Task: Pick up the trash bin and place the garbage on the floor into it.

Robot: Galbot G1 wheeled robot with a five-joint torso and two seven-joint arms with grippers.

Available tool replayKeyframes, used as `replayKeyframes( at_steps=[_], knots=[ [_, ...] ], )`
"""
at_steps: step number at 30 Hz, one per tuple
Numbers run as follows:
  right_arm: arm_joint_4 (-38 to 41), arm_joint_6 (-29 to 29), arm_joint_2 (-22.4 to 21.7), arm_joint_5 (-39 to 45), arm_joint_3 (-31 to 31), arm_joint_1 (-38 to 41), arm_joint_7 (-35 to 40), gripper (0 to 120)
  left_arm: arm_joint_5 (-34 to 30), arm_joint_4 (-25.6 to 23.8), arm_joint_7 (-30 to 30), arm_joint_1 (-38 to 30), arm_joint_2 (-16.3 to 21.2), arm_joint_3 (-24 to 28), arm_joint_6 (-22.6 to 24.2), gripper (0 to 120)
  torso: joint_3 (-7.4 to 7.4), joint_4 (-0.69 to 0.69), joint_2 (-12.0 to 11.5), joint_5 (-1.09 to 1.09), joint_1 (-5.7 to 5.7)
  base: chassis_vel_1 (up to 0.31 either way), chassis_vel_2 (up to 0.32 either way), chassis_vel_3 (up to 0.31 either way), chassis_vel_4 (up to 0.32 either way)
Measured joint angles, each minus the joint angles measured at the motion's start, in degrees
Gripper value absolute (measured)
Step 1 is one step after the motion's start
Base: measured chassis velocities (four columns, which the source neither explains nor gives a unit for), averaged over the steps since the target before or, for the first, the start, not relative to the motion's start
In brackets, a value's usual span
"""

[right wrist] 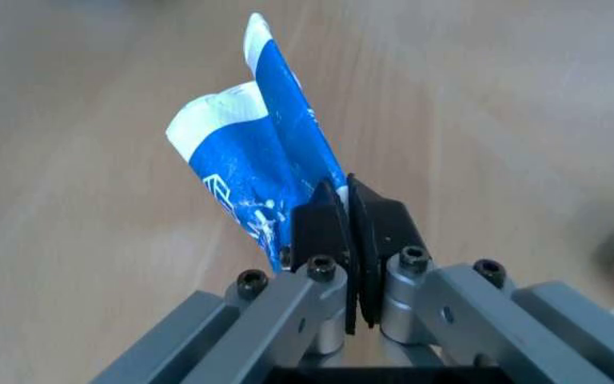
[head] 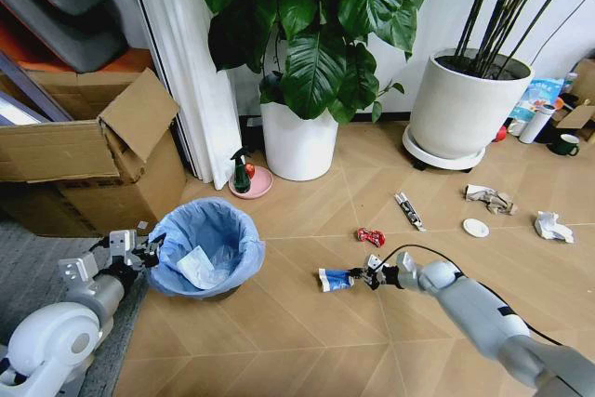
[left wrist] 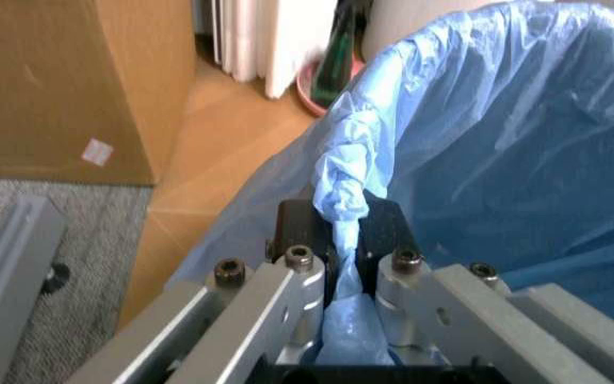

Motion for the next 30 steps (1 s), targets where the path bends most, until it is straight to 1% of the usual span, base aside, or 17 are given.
replayKeyframes(
  at_steps=[2, 3, 6, 7, 8, 10, 12, 14, 16, 17, 18, 19, 20, 23, 26, 28, 30],
  knots=[
    [8.6, 0.0, -2.4, 8.2, 3.4, -1.9, 0.2, 0, 0.6, 1.3, 0.1, -0.4, 0.7, 2.2, -0.2, 1, 0.0, -0.02, 0.0, -0.01, 0.0, 0.0, 0.0, 0.0, 0.0],
    [11.8, 0.6, -2.8, 11.9, 4.5, -2.1, 0.2, 0, 0.8, 1.7, 0.2, -0.6, 1.3, 3.2, -0.3, 1, 0.0, -0.01, 0.0, -0.02, 0.0, 0.0, 0.0, 0.0, 0.0],
    [15.8, 1.1, -2.8, 16.4, 5.3, -2.0, 0.2, 0, 0.9, 2.1, 0.4, -1.2, 2.3, 4.6, -0.5, 1, 0.0, 0.0, 0.0, 0.0, 0.0, 0.0, 0.0, 0.0, 0.0],
    [19.1, 1.4, -2.7, 20.6, 5.5, -1.5, 0.0, 0, 0.8, 2.3, 0.4, -1.8, 3.1, 5.7, -0.6, 1, 0.0, 0.01, 0.0, 0.02, 0.0, 0.0, 0.0, 0.0, 0.0],
    [20.6, 1.5, -2.5, 22.8, 5.4, -1.2, -0.1, 0, 0.6, 2.4, 0.4, -2.2, 3.5, 6.3, -0.6, 1, 0.0, 0.01, 0.0, 0.0, 0.0, 0.0, 0.0, 0.0, 0.0],
    [20.8, 1.5, -2.5, 23.2, 5.3, -1.1, -0.1, 0, 0.6, 2.5, 0.4, -2.2, 3.5, 6.4, -0.6, 1, 0.0, 0.01, 0.0, 0.0, 0.0, 0.0, 0.0, 0.0, 0.0],
    [24.1, 2.0, -1.5, 28.5, 4.1, 0.2, -0.1, 0, 0.2, 3.0, 0.6, -3.3, 4.3, 7.8, -0.9, 1, 0.0, 0.02, 0.0, -0.02, 0.0, 0.0, 0.0, 0.0, 0.0],
    [24.8, 2.2, -1.3, 29.6, 3.6, 0.5, -0.2, 0, 0.1, 3.1, 0.7, -3.6, 4.5, 8.2, -1.0, 1, 0.0, 0.02, 0.0, -0.02, 0.0, 0.0, 0.0, 0.0, 0.0],
    [27.4, 2.5, 0.7, 34.4, -0.2, 2.5, -0.6, 0, -0.2, 3.9, 1.4, -4.5, 5.2, 9.3, -1.6, 1, 0.0, 0.01, 0.0, 0.0, 0.0, 0.0, 0.0, 0.0, 0.0],
    [27.8, 2.5, 1.8, 35.4, -1.9, 3.4, -1.0, 0, -0.2, 4.0, 1.7, -4.7, 5.3, 9.5, -1.7, 1, 0.0, 0.0, 0.0, -0.02, 0.0, 0.0, 0.0, 0.0, 0.0],
    [27.5, 3.0, 4.5, 36.0, -5.3, 5.1, -1.7, 0, -0.3, 4.3, 2.1, -4.7, 5.5, 9.5, -1.9, 1, 0.0, 0.0, 0.0, -0.02, 0.0, 0.0, 0.0, 0.0, 0.0],
    [26.9, 3.2, 6.2, 36.0, -7.0, 6.0, -2.0, 0, -0.3, 4.3, 2.2, -4.8, 5.5, 9.5, -1.9, 1, 0.0, 0.02, 0.0, -0.01, 0.0, 0.0, 0.0, 0.0, 0.0],
    [26.9, 3.2, 6.2, 36.0, -7.0, 6.0, -2.0, 0, -0.3, 4.3, 2.2, -4.8, 5.5, 9.5, -1.9, 1, 0.0, 0.02, 0.0, -0.01, 0.0, 0.0, 0.0, 0.0, 0.0],
    [24.4, 3.2, 11.4, 35.9, -13.5, 8.2, -2.2, 0, -0.5, 4.3, 2.4, -4.8, 5.4, 9.0, -1.9, 1, 0.0, 0.04, 0.0, -0.01, 0.0, 0.0, 0.0, 0.0, 0.0],
    [23.6, 3.0, 12.1, 35.1, -16.3, 8.8, -2.0, 0, -0.7, 4.0, 2.4, -4.6, 5.2, 8.5, -1.9, 1, 0.0, 0.04, 0.0, -0.01, 0.0, 0.0, 0.0, 0.0, 0.0],
    [23.4, 2.8, 12.1, 34.7, -16.9, 8.9, -1.9, 0, -0.7, 3.9, 2.4, -4.6, 5.2, 8.4, -1.9, 1, 0.0, 0.03, 0.0, -0.01, 0.0, 0.0, 0.0, 0.0, 0.0],
    [22.8, 2.7, 11.2, 33.4, -18.4, 9.3, -1.6, 7, -0.8, 3.9, 2.4, -4.4, 5.2, 8.0, -1.9, 1, 0.0, 0.0, 0.0, -0.01, 0.0, 0.0, 0.0, 0.0, 0.0]
  ],
)
